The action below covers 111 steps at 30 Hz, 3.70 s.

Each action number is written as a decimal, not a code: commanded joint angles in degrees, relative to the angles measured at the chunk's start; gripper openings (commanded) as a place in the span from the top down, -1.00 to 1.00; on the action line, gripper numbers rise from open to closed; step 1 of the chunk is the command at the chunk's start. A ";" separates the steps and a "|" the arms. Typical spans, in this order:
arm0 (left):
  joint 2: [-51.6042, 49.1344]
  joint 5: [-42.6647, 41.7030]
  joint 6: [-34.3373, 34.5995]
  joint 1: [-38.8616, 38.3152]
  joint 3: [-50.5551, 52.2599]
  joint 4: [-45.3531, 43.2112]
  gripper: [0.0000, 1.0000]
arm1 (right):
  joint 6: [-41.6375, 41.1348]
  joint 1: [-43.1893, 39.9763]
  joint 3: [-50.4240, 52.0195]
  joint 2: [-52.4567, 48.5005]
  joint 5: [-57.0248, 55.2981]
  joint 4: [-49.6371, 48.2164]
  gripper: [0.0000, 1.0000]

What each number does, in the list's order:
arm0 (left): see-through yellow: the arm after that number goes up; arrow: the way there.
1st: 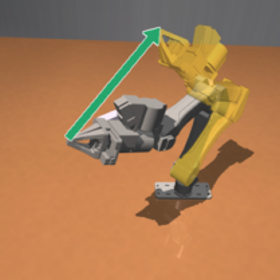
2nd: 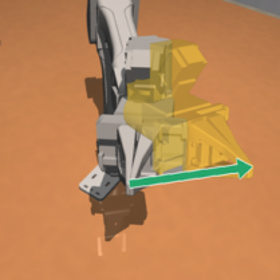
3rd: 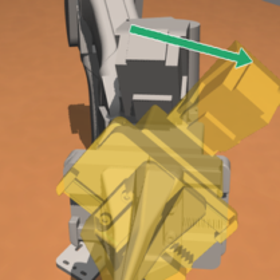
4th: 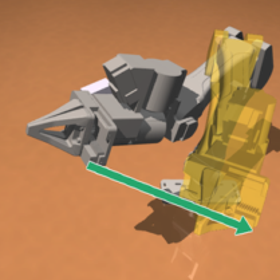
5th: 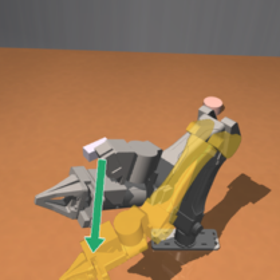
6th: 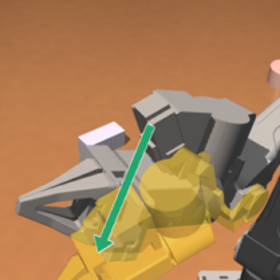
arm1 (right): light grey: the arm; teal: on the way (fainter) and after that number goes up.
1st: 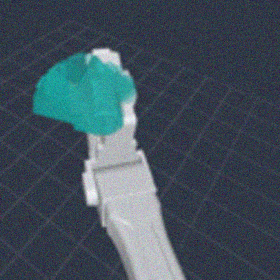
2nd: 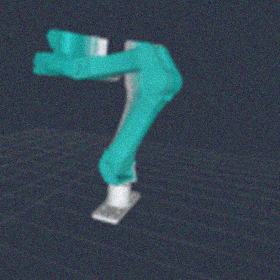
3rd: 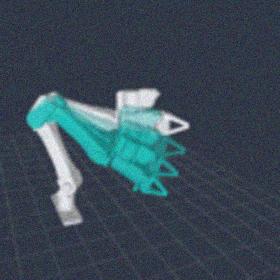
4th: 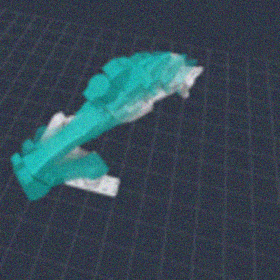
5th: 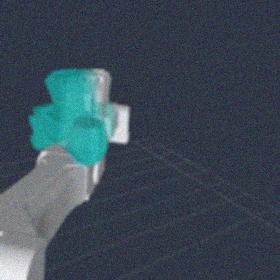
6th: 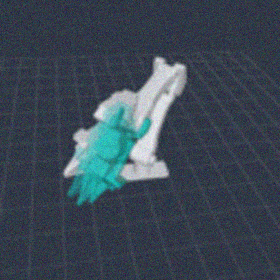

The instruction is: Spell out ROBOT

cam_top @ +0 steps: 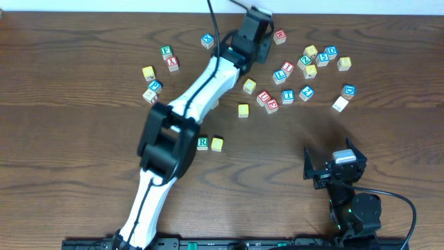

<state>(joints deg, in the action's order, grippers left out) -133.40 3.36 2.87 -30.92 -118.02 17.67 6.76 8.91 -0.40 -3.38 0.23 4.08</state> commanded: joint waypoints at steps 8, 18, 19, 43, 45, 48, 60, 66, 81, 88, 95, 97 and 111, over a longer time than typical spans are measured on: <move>16.50 0.70 4.61 0.02 -1.49 17.33 0.85 | 0.59 -0.35 0.09 -0.02 -0.02 0.24 -0.99; 28.09 0.70 11.04 -0.04 -1.46 41.33 0.85 | 0.61 -0.35 0.09 -0.02 -0.02 0.24 -0.98; 28.39 0.72 11.19 -0.09 -1.46 42.84 0.85 | 0.59 -0.35 0.09 -0.02 -0.02 0.24 -0.99; 43.17 6.75 16.39 -9.29 18.91 40.35 0.85 | 0.59 -0.35 0.09 -0.02 -0.02 0.24 -0.98; 47.15 6.75 17.68 -9.31 25.46 36.96 0.85 | 0.61 -0.35 0.09 -0.02 -0.02 0.24 -0.98; 53.11 6.78 20.22 -9.31 35.43 30.95 0.85 | 0.59 -0.35 0.09 -0.02 -0.02 0.24 -0.99; 62.27 9.84 26.67 -13.86 67.87 1.38 0.85 | 0.61 -0.35 0.09 -0.02 -0.02 0.24 -0.99; 57.42 14.21 31.69 -15.89 70.88 0.48 0.85 | 0.59 -0.35 0.09 -0.02 -0.02 0.24 -0.98; 45.64 17.11 37.31 -20.06 70.97 -7.52 0.85 | 0.59 -0.35 0.09 -0.02 -0.02 0.24 -0.99; 45.64 17.14 40.96 -20.06 70.99 -7.72 0.85 | 0.59 -0.35 0.09 -0.02 -0.02 0.24 -0.98; 45.64 17.11 40.72 -20.06 72.54 -7.78 0.85 | 0.59 -0.35 0.09 -0.02 -0.02 0.24 -0.99; 45.64 17.07 40.74 -20.17 73.83 -8.61 0.86 | 0.61 -0.35 0.09 -0.02 -0.02 0.24 -0.99; 43.17 18.60 40.26 -21.94 77.20 -13.49 0.85 | 0.59 -0.35 0.09 -0.02 -0.02 0.24 -0.99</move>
<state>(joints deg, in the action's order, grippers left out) -88.12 20.08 43.33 -52.77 -41.36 4.80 6.76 8.91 -0.40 -3.49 0.25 4.08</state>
